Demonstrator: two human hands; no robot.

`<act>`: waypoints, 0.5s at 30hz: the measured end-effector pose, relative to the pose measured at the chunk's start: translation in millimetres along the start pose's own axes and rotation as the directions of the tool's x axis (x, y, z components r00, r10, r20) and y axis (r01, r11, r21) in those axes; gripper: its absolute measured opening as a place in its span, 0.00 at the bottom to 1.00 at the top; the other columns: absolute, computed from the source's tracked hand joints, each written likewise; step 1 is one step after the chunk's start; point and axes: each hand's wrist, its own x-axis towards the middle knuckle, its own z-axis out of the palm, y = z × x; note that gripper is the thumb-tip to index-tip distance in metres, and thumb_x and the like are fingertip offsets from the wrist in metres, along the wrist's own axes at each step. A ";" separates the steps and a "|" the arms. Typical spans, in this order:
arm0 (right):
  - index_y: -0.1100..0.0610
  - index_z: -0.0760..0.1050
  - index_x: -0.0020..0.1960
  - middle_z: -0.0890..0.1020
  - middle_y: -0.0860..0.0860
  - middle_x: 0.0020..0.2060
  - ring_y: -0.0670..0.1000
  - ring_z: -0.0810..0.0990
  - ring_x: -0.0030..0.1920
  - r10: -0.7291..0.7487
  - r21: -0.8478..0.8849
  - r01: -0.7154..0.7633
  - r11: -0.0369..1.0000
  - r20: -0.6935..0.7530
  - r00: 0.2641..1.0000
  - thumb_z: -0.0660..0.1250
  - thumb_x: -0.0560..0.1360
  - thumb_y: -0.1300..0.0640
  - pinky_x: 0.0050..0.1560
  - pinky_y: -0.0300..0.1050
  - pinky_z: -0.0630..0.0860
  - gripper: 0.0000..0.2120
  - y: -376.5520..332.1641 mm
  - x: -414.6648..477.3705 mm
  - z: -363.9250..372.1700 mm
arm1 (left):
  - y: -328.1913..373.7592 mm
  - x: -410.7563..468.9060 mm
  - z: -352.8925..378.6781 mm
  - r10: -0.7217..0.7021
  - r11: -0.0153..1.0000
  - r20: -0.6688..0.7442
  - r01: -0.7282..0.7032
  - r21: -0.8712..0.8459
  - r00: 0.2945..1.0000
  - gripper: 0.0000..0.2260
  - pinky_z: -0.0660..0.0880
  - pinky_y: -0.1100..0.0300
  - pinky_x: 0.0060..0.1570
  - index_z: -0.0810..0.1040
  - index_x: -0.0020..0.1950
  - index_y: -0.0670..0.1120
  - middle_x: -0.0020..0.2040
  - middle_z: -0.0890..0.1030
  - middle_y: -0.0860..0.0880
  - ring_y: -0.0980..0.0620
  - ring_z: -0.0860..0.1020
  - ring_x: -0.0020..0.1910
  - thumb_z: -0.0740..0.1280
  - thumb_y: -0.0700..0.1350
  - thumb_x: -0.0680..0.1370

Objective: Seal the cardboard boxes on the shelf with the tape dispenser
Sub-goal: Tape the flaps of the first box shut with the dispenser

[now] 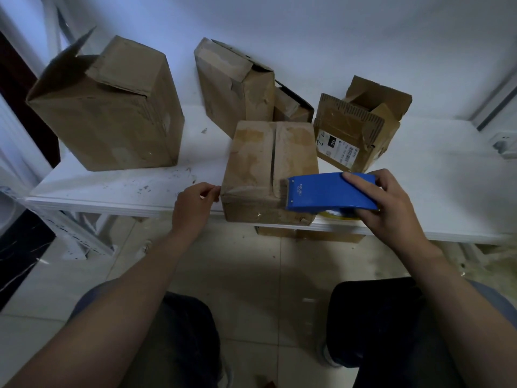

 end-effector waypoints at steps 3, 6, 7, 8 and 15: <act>0.45 0.68 0.75 0.71 0.56 0.59 0.45 0.67 0.56 0.021 0.008 -0.021 1.000 0.007 1.000 0.74 0.74 0.60 0.57 0.39 0.69 0.33 1.4 -0.3 1.6 | 7.0 -11.0 13.1 -0.037 0.998 -0.050 0.040 0.054 0.998 0.09 0.73 0.53 0.41 0.77 0.47 0.52 0.42 0.80 0.53 0.50 0.77 0.41 0.60 0.49 0.84; 0.44 0.67 0.75 0.71 0.55 0.59 0.46 0.67 0.57 0.021 0.012 -0.021 1.000 0.008 1.000 0.74 0.74 0.62 0.57 0.41 0.69 0.34 1.1 -0.9 2.3 | 15.6 -16.5 26.0 -0.116 0.987 -0.035 0.120 0.109 0.993 0.08 0.68 0.52 0.39 0.72 0.51 0.50 0.46 0.78 0.48 0.45 0.76 0.43 0.54 0.46 0.85; 0.45 0.67 0.75 0.71 0.55 0.59 0.46 0.67 0.57 0.020 0.009 -0.020 1.000 0.006 1.000 0.74 0.74 0.63 0.57 0.41 0.69 0.34 1.5 -0.8 2.2 | 17.5 -16.3 28.5 -0.126 0.985 -0.036 0.130 0.115 0.991 0.08 0.69 0.52 0.40 0.71 0.53 0.48 0.47 0.78 0.47 0.43 0.77 0.45 0.53 0.46 0.85; 0.46 0.67 0.75 0.71 0.55 0.58 0.46 0.67 0.56 0.022 0.005 -0.022 1.000 0.004 1.000 0.74 0.74 0.63 0.57 0.40 0.69 0.34 1.7 -0.9 2.2 | 18.0 -15.1 29.8 -0.139 0.983 -0.039 0.143 0.112 0.990 0.09 0.71 0.50 0.42 0.72 0.56 0.47 0.50 0.78 0.45 0.41 0.78 0.49 0.54 0.47 0.85; 0.47 0.68 0.75 0.70 0.53 0.57 0.44 0.66 0.55 0.042 0.008 -0.042 0.999 0.003 0.999 0.73 0.74 0.67 0.58 0.32 0.64 0.35 0.9 0.7 2.1 | 7.6 -5.4 21.9 -0.150 0.961 -0.009 0.148 0.235 0.989 0.18 0.71 0.41 0.60 0.68 0.73 0.42 0.67 0.73 0.36 0.34 0.71 0.66 0.57 0.47 0.85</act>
